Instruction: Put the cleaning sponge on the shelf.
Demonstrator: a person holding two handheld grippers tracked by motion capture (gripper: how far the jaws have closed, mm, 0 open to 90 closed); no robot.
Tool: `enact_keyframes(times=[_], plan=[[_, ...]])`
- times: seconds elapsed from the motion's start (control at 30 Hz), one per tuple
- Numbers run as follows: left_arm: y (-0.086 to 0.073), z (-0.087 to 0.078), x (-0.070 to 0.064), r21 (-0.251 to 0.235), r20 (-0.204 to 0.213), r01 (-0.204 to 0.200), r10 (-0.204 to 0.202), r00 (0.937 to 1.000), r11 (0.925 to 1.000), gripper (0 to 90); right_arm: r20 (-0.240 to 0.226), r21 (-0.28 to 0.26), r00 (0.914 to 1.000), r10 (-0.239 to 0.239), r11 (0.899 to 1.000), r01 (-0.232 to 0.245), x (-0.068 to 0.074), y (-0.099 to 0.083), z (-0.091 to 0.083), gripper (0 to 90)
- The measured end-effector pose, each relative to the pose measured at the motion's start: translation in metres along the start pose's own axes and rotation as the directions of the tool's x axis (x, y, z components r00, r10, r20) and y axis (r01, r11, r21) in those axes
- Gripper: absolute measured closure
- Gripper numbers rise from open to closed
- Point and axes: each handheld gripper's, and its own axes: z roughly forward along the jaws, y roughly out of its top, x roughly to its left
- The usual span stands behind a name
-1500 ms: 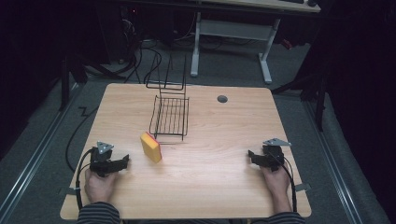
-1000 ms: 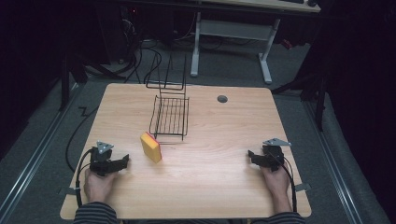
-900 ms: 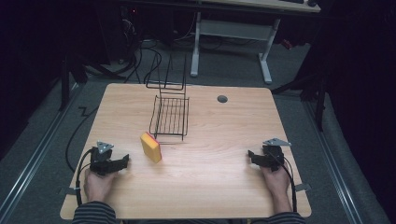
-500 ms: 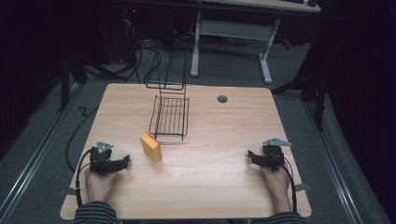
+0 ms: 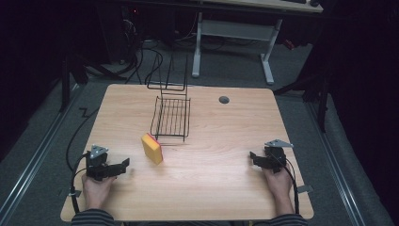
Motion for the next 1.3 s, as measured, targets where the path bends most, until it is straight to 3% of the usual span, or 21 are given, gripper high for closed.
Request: enact_keyframes(times=[0.2, 0.83, 1.3], plan=[[-0.002, -0.009, 0.0, -0.02, 0.018, 0.012, -0.011, 0.9998, 0.9997, 1.3, 0.001, 0.0, 1.0, 0.001, 1.0, -0.001, 0.0, 0.0, 0.0, 28.1], [0.004, -0.031, -0.02, -0.078, 0.06, -0.033, 0.037, 0.9975, 0.9964, 0.3, 0.0, 0.0, 1.0, -0.003, 1.0, 0.003, 0.0, 0.0, 0.0, 28.1], [0.01, -0.038, -0.044, -0.095, 0.122, -0.087, 0.098, 0.9877, 0.9917, 0.1, 0.0, 0.001, 1.0, -0.002, 1.0, 0.002, 0.0, 0.0, 0.0, 28.1]])
